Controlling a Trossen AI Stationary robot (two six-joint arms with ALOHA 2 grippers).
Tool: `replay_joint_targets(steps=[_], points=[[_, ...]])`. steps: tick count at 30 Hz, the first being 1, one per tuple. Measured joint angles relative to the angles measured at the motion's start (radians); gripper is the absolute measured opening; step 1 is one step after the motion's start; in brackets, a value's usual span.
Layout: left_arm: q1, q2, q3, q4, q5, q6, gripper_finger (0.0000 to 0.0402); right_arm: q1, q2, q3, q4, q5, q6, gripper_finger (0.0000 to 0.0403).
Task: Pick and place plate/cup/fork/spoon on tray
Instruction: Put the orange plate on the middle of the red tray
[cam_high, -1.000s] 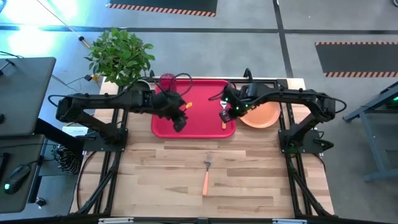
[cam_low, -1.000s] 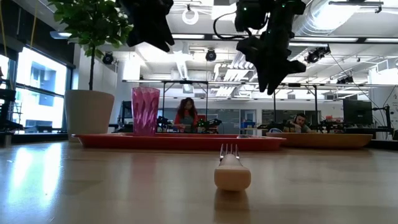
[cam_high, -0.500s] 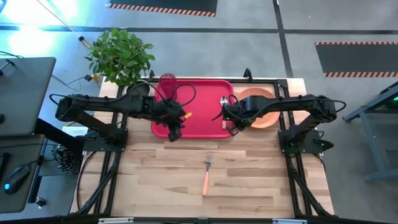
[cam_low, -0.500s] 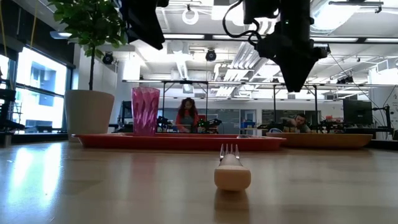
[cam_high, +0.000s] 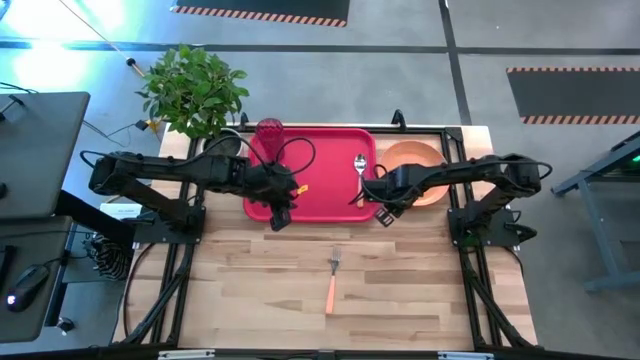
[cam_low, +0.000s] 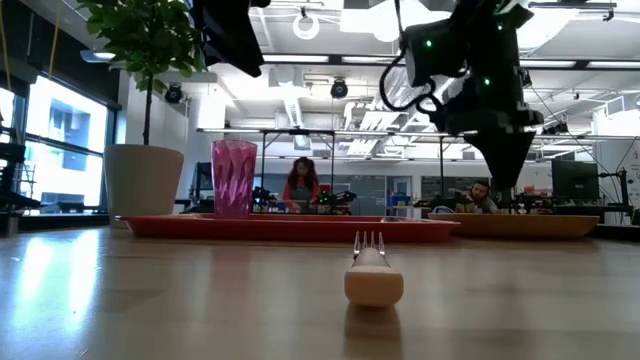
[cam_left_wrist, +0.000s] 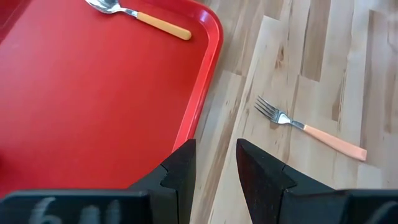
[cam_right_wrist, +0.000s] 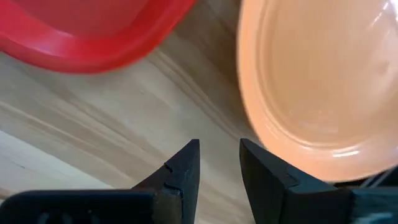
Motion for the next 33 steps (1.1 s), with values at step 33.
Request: replay_joint_targets(steps=[33], points=[[0.0,-0.008,-0.002,0.001,0.009,-0.108,0.0103,-0.129,0.0,-0.217,0.203,0.056,-0.114,0.0009]])
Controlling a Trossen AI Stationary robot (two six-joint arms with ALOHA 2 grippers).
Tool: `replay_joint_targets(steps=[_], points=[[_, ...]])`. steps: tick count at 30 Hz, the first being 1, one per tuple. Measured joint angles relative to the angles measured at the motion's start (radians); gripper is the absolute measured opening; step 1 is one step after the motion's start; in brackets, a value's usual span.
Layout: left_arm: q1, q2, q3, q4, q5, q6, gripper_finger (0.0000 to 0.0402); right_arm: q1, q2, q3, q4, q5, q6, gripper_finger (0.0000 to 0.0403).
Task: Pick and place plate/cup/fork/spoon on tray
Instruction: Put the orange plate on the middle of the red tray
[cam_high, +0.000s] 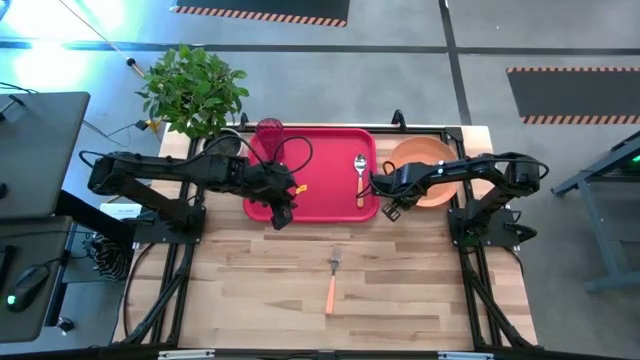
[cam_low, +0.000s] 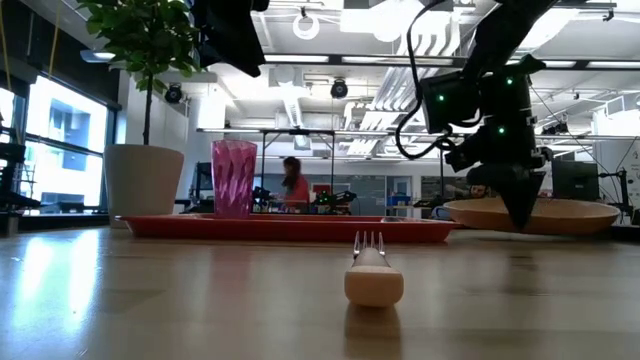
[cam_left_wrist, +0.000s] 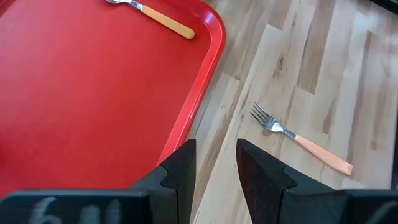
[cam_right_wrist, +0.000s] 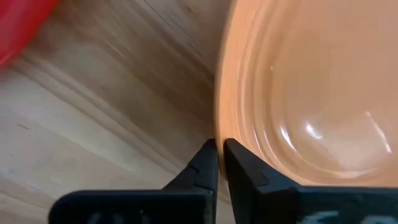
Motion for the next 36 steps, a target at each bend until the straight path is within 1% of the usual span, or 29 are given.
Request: replay_joint_targets(steps=[3,7,12,16,18,24,29,34,36], points=[[0.0,-0.021,0.0,0.001,0.001,0.002,0.0103,0.0,0.0,0.011,-0.01,0.0,0.0,0.0004],[0.0,-0.059,0.0,0.004,0.0,0.002,0.0103,0.002,0.0,0.066,-0.033,0.001,0.003,0.0002],[0.0,-0.116,0.0,0.009,-0.008,0.003,0.0103,0.005,-0.001,0.176,-0.064,0.021,0.034,0.0001],[0.0,-0.161,0.0,0.016,-0.01,0.003,0.0103,0.006,-0.001,0.284,-0.056,0.03,0.01,0.0001],[0.0,-0.182,0.0,0.017,-0.011,0.003,0.0103,0.006,-0.001,0.345,-0.057,0.058,-0.003,0.0001],[0.0,-0.223,0.0,0.019,-0.049,0.004,0.0103,0.006,-0.001,0.527,-0.056,0.125,-0.076,0.0],[0.0,-0.236,0.001,0.021,-0.062,0.004,0.0103,0.006,-0.001,0.65,0.026,0.126,-0.234,0.0],[0.0,-0.239,0.001,0.022,-0.062,0.004,0.0103,0.004,-0.001,0.71,0.085,0.117,-0.32,0.0],[0.0,-0.239,0.001,0.023,-0.062,0.004,0.0103,0.004,0.006,0.723,0.095,0.116,-0.383,0.0]])
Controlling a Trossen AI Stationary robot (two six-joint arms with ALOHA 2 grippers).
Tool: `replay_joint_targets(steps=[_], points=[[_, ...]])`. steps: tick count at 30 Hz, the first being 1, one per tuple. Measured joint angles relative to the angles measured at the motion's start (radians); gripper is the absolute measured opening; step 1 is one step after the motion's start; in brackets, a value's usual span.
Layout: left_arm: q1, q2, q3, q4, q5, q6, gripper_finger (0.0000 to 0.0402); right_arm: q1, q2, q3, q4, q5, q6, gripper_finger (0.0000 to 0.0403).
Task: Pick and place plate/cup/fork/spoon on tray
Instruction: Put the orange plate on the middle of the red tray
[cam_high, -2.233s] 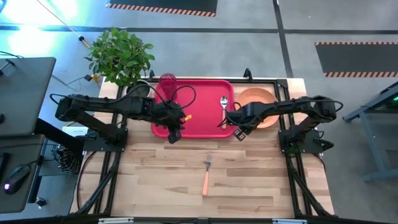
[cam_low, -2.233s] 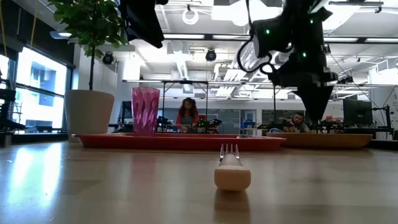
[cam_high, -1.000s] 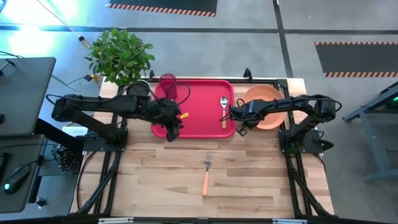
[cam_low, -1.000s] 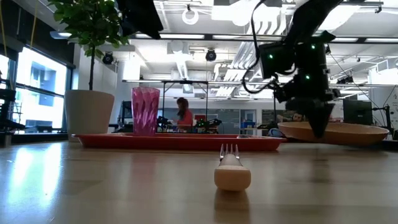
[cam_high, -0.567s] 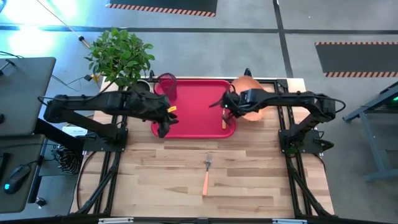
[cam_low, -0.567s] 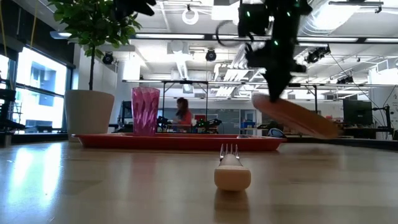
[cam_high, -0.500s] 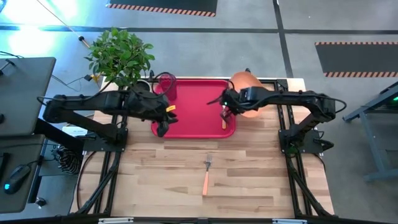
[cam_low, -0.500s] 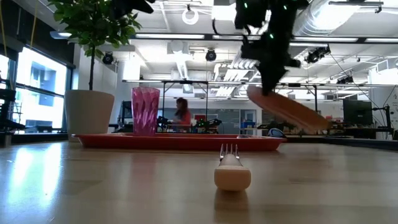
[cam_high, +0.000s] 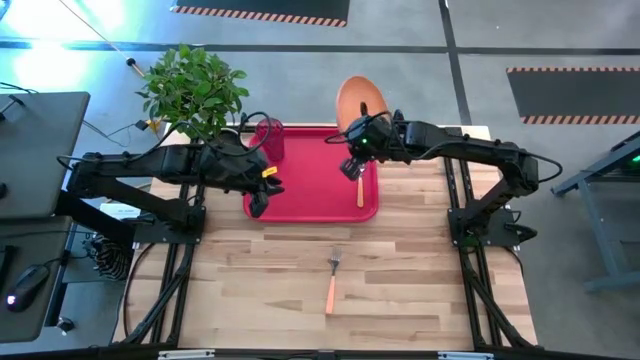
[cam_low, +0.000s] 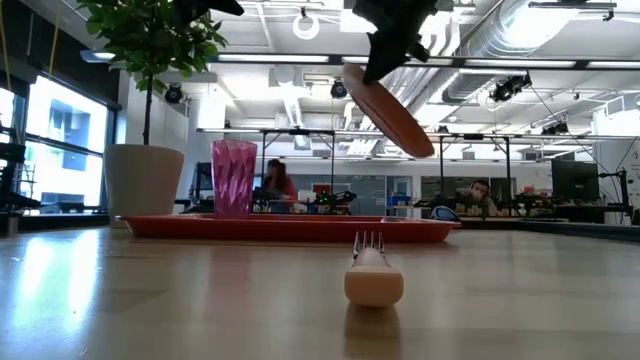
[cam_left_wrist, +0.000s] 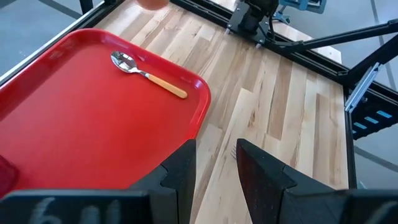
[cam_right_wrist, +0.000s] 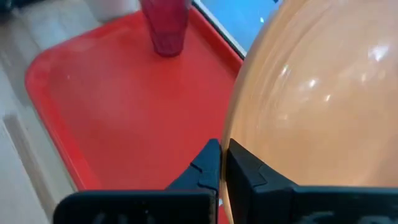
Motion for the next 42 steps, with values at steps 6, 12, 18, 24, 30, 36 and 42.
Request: replay_joint_targets(steps=[6,12,18,24,30,36,42], points=[[0.0,0.0,0.0,0.0,-0.001,0.024,0.0103,0.001,0.05,0.005,0.0,-0.071,-0.228,0.0],[0.0,0.0,0.0,-0.001,-0.001,0.024,0.0103,0.033,0.103,0.005,-0.02,-0.143,-0.476,0.0],[0.0,0.0,0.0,-0.001,-0.001,0.024,0.0103,0.073,0.146,0.005,-0.062,-0.183,-0.589,0.0],[0.0,0.0,0.0,-0.001,-0.001,0.024,0.0103,0.119,0.194,0.005,-0.073,-0.232,-0.813,0.0],[0.0,0.0,0.0,-0.001,-0.003,0.024,0.0103,0.156,0.261,0.005,-0.076,-0.213,-1.004,0.0],[0.0,0.0,0.0,-0.001,-0.006,0.024,0.0103,0.17,0.328,0.005,-0.081,-0.121,-1.104,0.0],[0.0,0.0,0.0,0.0,-0.006,0.023,0.0103,0.162,0.38,0.005,-0.073,-0.126,-1.112,0.0]])
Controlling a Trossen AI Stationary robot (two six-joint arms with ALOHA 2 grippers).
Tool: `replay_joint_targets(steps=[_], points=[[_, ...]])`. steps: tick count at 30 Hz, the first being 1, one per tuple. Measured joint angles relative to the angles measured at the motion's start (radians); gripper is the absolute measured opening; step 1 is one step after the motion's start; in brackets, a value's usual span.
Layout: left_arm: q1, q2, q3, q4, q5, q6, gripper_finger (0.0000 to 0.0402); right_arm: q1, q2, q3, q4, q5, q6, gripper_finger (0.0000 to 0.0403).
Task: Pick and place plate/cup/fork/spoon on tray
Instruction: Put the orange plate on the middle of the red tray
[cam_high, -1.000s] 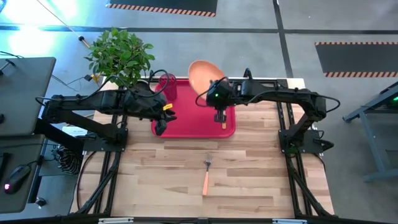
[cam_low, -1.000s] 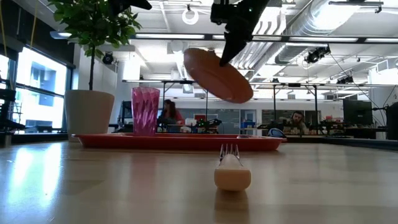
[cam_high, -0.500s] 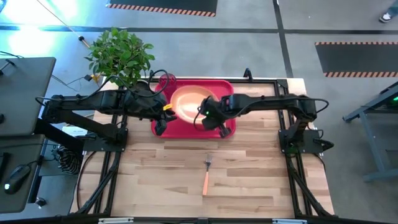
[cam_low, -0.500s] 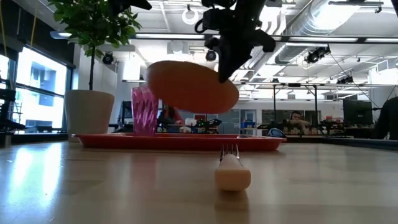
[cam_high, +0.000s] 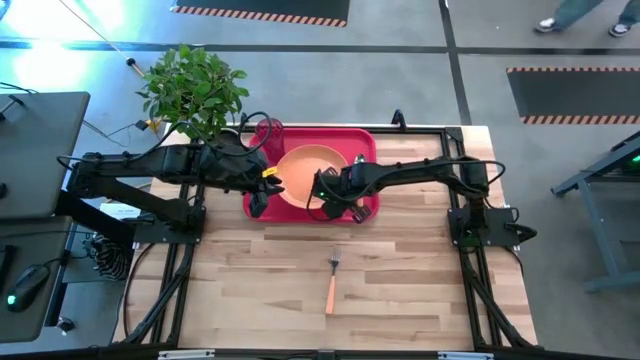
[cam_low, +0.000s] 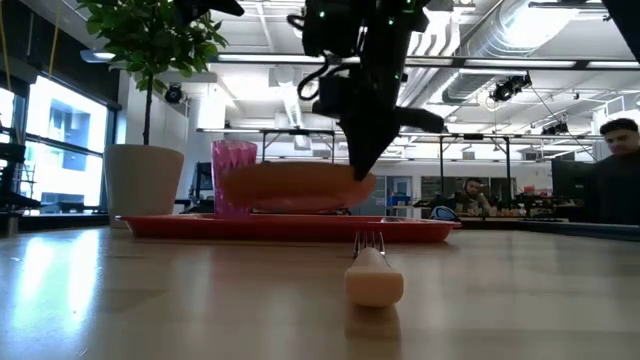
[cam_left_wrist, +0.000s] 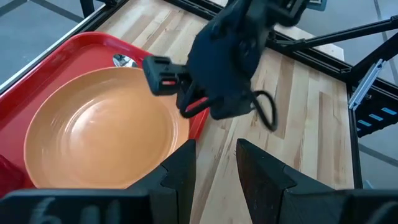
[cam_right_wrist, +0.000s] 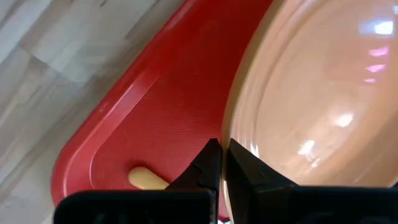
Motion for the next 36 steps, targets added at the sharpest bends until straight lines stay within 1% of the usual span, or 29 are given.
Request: replay_joint_targets(steps=[8,17,20,23,26,36], points=[[0.0,0.0,0.0,-0.001,-0.005,0.0,0.0103,-0.022,0.031,0.0,0.008,-0.004,0.003,0.0],[0.0,0.0,0.0,0.0,-0.005,0.0,0.0103,-0.061,0.041,0.0,0.016,-0.078,0.026,0.0],[0.0,0.0,0.0,0.0,-0.005,0.0,0.0103,-0.068,0.041,0.0,0.02,-0.128,0.02,0.0],[0.0,0.0,0.0,0.0,-0.005,0.0,0.0103,-0.073,0.041,0.0,0.038,-0.133,0.027,0.0],[0.0,0.0,0.0,0.0,-0.005,0.0,0.0103,-0.082,0.041,0.0,0.053,-0.175,0.028,0.0],[0.0,0.0,0.0,0.0,-0.006,0.0,0.0103,-0.092,0.054,0.0,0.039,-0.203,0.072,0.0001]])
